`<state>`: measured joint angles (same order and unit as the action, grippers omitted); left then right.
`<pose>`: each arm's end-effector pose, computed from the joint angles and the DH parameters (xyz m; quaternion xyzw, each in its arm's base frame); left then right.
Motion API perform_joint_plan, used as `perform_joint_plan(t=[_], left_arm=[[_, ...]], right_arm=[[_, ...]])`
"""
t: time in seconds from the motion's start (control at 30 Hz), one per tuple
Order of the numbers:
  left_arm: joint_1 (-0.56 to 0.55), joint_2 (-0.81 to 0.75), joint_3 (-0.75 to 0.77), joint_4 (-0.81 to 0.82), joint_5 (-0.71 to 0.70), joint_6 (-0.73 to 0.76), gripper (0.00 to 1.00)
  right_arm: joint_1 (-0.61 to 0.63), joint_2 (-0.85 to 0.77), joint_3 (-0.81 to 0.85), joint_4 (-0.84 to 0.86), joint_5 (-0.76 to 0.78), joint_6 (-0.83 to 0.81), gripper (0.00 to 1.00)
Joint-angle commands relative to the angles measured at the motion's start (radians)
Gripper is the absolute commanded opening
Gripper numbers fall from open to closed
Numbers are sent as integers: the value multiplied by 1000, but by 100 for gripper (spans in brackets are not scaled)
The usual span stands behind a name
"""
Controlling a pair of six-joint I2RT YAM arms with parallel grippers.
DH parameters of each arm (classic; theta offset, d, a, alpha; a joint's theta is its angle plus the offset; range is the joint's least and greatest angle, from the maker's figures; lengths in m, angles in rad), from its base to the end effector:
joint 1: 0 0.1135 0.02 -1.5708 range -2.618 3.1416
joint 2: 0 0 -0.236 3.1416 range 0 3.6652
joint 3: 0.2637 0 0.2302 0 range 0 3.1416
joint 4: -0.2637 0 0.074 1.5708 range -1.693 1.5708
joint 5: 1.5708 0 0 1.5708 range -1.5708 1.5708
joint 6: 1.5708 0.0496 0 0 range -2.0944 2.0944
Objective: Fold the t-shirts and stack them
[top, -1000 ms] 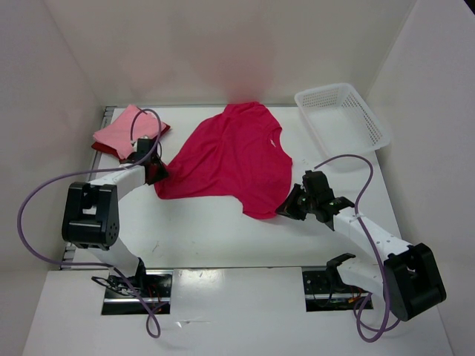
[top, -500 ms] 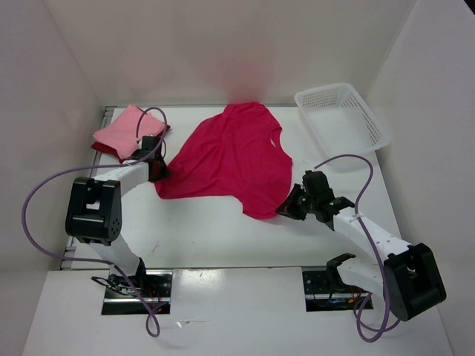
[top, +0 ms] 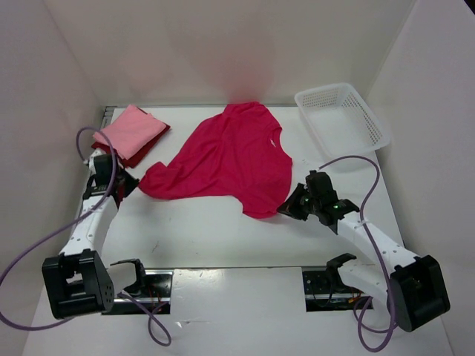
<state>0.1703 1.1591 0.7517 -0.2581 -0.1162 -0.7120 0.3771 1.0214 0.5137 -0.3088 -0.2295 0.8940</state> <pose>0.2458 0.0481 0.2207 -0.4063 0.8010 -0.0665 0.4347 0.1854 0.0856 0.1700 0.1953 0.9037 0.3028 0.2312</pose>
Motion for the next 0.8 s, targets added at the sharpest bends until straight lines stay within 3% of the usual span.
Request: perform_joint_plan(t=[0.0, 0.13, 0.17, 0.23, 0.3, 0.63, 0.77], left_arm=[[44, -44, -63, -73, 23, -128, 36], [78, -24, -120, -26, 69, -182, 71], [96, -24, -129, -26, 69, -182, 76], [97, -15, -129, -17, 69, -169, 82], [97, 8, -129, 5, 69, -168, 82], [97, 263, -137, 197, 121, -214, 47], [97, 286, -124, 220, 107, -254, 41]], right_arm=[[8, -47, -14, -48, 44, 31, 12], [8, -67, -23, -75, 56, 65, 15], [8, -78, -23, -88, 68, 65, 23], [8, -113, -32, -99, 79, 77, 30], [8, -125, -32, -99, 79, 89, 31], [8, -116, -41, -79, 65, 79, 31], [8, -127, -41, -90, 88, 88, 35]])
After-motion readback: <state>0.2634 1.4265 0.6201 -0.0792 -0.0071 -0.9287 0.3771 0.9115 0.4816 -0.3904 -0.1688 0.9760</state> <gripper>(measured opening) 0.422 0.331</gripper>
